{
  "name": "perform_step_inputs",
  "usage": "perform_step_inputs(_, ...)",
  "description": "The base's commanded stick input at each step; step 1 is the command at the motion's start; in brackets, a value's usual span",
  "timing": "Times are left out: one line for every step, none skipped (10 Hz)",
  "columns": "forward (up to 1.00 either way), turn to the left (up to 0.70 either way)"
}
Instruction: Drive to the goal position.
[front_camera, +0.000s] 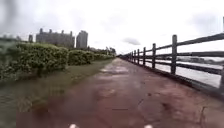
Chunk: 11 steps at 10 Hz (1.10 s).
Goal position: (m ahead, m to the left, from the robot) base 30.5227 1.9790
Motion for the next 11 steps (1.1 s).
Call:
perform_step_inputs(0.85,-0.31)
perform_step_inputs(0.85,-0.27)
perform_step_inputs(0.85,-0.06)
perform_step_inputs(0.85,0.01)
perform_step_inputs(0.85,0.01)
perform_step_inputs(0.85,0.01)
perform_step_inputs(0.85,0.01)
perform_step_inputs(0.85,0.01)
perform_step_inputs(0.85,0.01)
perform_step_inputs(0.85,0.01)
perform_step_inputs(0.85,0.01)
